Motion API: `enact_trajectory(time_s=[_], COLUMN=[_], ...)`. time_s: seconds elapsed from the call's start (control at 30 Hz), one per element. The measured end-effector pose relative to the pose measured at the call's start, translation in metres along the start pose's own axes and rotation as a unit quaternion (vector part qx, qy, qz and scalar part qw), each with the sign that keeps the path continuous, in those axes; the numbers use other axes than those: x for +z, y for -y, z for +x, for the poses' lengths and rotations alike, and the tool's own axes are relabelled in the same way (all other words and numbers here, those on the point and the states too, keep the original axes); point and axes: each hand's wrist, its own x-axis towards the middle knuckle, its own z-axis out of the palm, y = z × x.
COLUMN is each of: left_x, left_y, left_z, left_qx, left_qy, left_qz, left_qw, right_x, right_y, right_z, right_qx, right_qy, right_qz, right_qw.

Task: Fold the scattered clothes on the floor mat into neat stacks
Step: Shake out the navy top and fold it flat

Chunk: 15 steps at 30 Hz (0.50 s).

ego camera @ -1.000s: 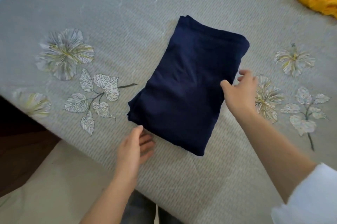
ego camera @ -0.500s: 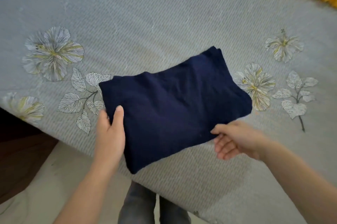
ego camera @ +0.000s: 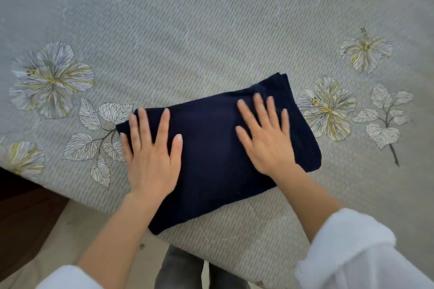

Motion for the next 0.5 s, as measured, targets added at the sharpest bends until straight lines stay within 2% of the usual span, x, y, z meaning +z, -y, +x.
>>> enact_trajectory(time_s=[0.07, 0.17, 0.23, 0.33, 0.4, 0.5], left_x=[-0.001, -0.006, -0.015, -0.032, -0.046, -0.065], left_y=[0.008, 0.011, 0.012, 0.017, 0.019, 0.012], left_z=[0.008, 0.012, 0.021, 0.044, 0.06, 0.08], left_qx=[-0.007, 0.011, 0.013, 0.003, -0.02, -0.053], left_qy=[0.011, 0.011, 0.002, 0.032, 0.098, 0.218], left_qz=[-0.006, -0.02, -0.044, -0.044, -0.044, -0.057], left_qw=[1.0, 1.0, 0.999, 0.999, 0.994, 0.973], right_x=[0.003, -0.004, -0.016, -0.037, -0.046, -0.053], right_y=[-0.017, -0.026, -0.029, -0.035, -0.039, -0.04], right_z=[0.006, 0.009, 0.017, 0.039, 0.052, 0.06], right_qx=[0.091, 0.098, 0.118, 0.228, 0.294, 0.329], right_qy=[-0.01, -0.015, -0.048, -0.078, -0.047, 0.0], right_qz=[0.039, 0.062, 0.132, 0.299, 0.351, 0.432], right_qw=[0.995, 0.993, 0.983, 0.923, 0.888, 0.84])
